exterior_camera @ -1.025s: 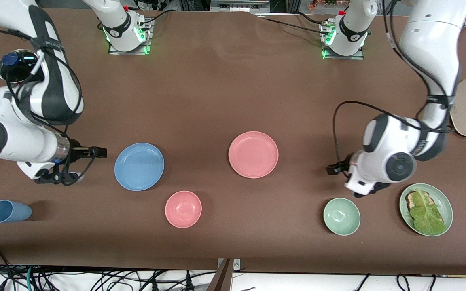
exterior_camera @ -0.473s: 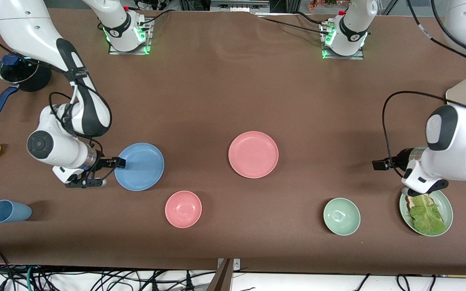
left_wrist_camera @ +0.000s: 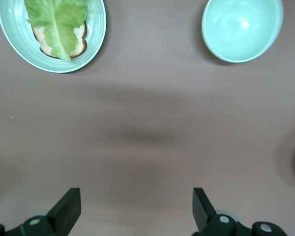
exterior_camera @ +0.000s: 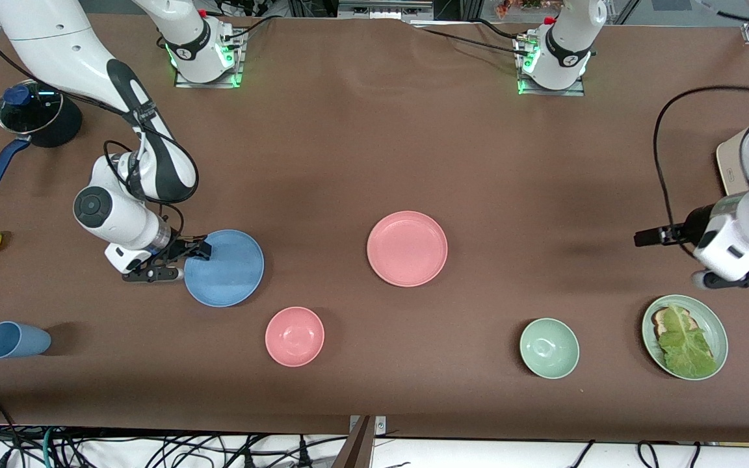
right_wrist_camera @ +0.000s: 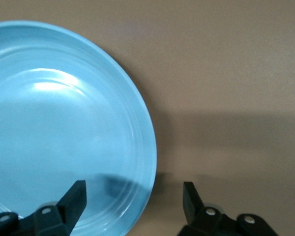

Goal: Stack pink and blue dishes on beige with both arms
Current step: 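Release the pink plate with the left gripper while the right gripper reaches the blue plate, then grasp the blue plate rim with the right gripper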

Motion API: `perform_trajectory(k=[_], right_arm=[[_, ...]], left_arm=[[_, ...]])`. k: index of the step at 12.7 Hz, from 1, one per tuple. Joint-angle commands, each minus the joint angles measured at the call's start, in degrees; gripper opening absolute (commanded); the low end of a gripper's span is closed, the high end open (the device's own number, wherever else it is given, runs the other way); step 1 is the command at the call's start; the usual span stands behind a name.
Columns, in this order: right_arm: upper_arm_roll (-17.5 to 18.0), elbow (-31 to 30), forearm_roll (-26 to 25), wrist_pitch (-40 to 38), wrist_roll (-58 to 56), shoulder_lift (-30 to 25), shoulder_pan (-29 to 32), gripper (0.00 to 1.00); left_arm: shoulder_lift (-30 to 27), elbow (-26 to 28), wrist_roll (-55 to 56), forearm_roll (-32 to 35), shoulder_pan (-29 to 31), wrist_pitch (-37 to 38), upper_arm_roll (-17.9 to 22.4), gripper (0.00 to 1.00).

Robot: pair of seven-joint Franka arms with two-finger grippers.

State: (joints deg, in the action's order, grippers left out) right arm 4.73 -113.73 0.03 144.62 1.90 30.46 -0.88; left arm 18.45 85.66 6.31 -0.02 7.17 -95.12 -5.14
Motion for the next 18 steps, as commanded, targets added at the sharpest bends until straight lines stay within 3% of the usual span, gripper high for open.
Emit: perform_trajectory(k=[1,5,9,13,15,18], right_arm=[[0.19,-2.11,-0.03,0.75,-0.76,-1.89,0.26,0.52],[0.19,-2.11,-0.03,0.40,-0.67,-1.63,0.26,0.03],[0.36,0.15,-0.11,-2.56,-0.93,-3.38,0.18,0.00],[3.95,18.66,0.67,-28.98,-0.50,-4.97,0.18,0.00],[6.77,25.63,1.90,-38.50,2.04,-4.97,0.00,0.00],[11.42,27.15,2.96,-38.19,12.04,-4.62,-2.10,0.00]], left_arm=[[-9.64,6.71,-1.92,-2.97,-8.20,-1.39,8.29,1.00],[-11.51,6.10,-4.72,-3.05,-8.05,-0.16,8.13,1.00],[-11.68,5.84,-9.04,-2.79,-7.87,0.46,8.04,1.00],[-11.42,5.40,-8.51,-2.00,-7.70,0.46,8.22,1.00],[-11.33,4.61,-9.04,-2.26,-7.78,0.37,8.13,1.00],[-11.33,3.73,-8.69,-2.00,-8.49,0.46,7.95,1.00]])
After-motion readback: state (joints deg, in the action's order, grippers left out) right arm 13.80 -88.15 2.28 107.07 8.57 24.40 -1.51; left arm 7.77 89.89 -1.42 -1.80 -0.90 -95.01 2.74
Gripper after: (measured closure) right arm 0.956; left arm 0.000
